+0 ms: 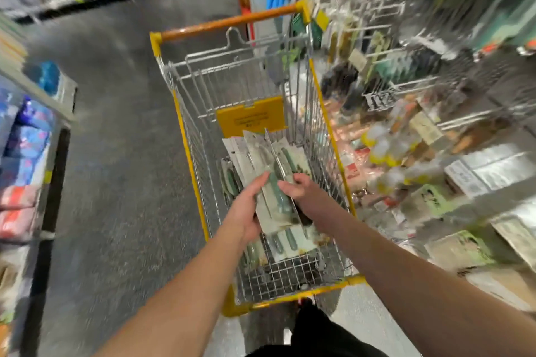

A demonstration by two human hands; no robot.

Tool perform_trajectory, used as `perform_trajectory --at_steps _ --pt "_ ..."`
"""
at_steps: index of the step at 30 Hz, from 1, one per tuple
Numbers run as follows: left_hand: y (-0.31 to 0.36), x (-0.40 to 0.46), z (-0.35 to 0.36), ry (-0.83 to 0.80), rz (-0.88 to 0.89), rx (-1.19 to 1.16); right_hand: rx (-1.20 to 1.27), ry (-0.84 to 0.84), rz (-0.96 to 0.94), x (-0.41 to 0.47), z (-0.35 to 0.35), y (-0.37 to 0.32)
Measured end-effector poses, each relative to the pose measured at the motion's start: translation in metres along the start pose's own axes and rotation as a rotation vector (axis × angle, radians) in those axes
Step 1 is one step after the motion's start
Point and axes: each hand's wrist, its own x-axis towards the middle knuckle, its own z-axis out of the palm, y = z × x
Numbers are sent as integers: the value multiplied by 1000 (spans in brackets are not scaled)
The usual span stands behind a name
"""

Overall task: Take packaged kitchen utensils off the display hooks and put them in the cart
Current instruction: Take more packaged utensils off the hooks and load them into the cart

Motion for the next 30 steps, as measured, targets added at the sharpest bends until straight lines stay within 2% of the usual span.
perform_trajectory --at_steps 3,8,14,23,30 --pt "0 -34 3 -61 18 -2 3 65 -89 -37 9 0" --pt "-14 -90 -8 -130 5 81 144 152 -166 -104 37 17" --pt "-39 -155 2 -248 -42 200 104 371 -192 -191 57 33" --pt "-93 -221 76 -507 -104 407 213 617 -201 -315 15 77" --pt "-172 -276 134 -756 -132 561 370 626 -157 -436 -13 129"
